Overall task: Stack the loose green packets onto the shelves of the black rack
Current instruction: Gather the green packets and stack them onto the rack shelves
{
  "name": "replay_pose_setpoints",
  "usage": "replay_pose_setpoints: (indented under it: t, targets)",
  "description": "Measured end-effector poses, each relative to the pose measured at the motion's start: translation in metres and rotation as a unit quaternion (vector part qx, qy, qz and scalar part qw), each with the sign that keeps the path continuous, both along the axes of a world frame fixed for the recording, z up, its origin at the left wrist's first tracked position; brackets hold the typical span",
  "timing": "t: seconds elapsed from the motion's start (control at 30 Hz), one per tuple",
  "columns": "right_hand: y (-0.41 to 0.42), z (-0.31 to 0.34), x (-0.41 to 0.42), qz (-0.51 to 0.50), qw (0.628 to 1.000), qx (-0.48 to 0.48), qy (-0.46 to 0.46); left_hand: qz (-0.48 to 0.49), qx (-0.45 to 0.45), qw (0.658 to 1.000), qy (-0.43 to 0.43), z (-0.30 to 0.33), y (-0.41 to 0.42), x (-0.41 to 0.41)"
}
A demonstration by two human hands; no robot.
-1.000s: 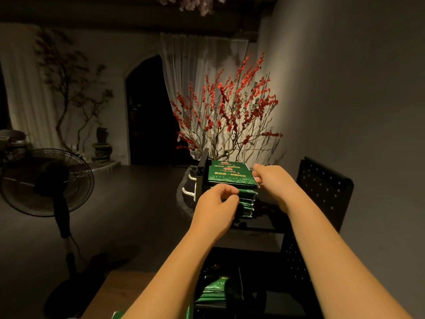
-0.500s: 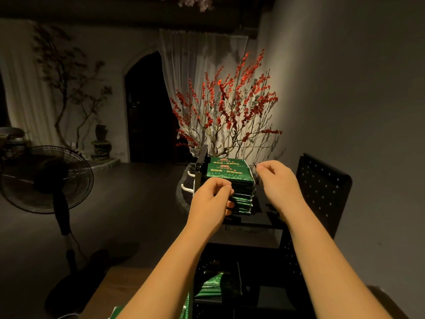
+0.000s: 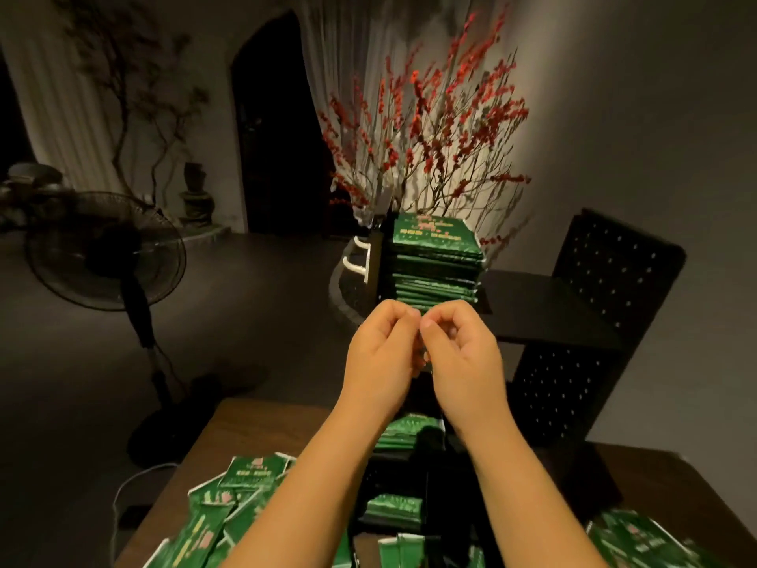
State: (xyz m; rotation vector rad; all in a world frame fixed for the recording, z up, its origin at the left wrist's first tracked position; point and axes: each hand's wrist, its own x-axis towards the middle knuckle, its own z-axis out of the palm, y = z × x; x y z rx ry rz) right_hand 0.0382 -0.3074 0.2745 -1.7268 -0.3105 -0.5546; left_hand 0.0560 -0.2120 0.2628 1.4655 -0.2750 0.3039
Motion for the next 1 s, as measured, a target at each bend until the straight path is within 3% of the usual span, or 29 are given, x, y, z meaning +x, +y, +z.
replay_pose_setpoints:
  t: [0.23, 0.4, 0.6, 0.77, 0.9, 1.0]
  targets:
    - [0.019, -0.081, 0.0, 0.035, 0.986, 0.011, 0.16, 0.047, 0.055, 0.993, 0.095, -0.086, 0.026, -0.012]
    - [0.03, -0.147, -0.003, 0.059, 0.951, 0.022, 0.303, 0.052, 0.131, 0.978, 0.156, -0.15, 0.049, -0.023]
    - [0.033, -0.214, -0.007, 0.082, 0.907, -0.023, 0.413, 0.011, 0.226, 0.944, 0.24, -0.219, 0.074, -0.039]
    - [0.029, -0.27, -0.015, 0.088, 0.851, -0.094, 0.509, -0.02, 0.371, 0.874, 0.313, -0.273, 0.095, -0.068]
    - [0.026, -0.313, -0.027, 0.067, 0.8, -0.199, 0.562, -0.085, 0.557, 0.755, 0.335, -0.302, 0.102, -0.092]
    - [0.029, -0.332, -0.033, 0.052, 0.779, -0.222, 0.585, -0.122, 0.642, 0.68, 0.332, -0.319, 0.105, -0.105]
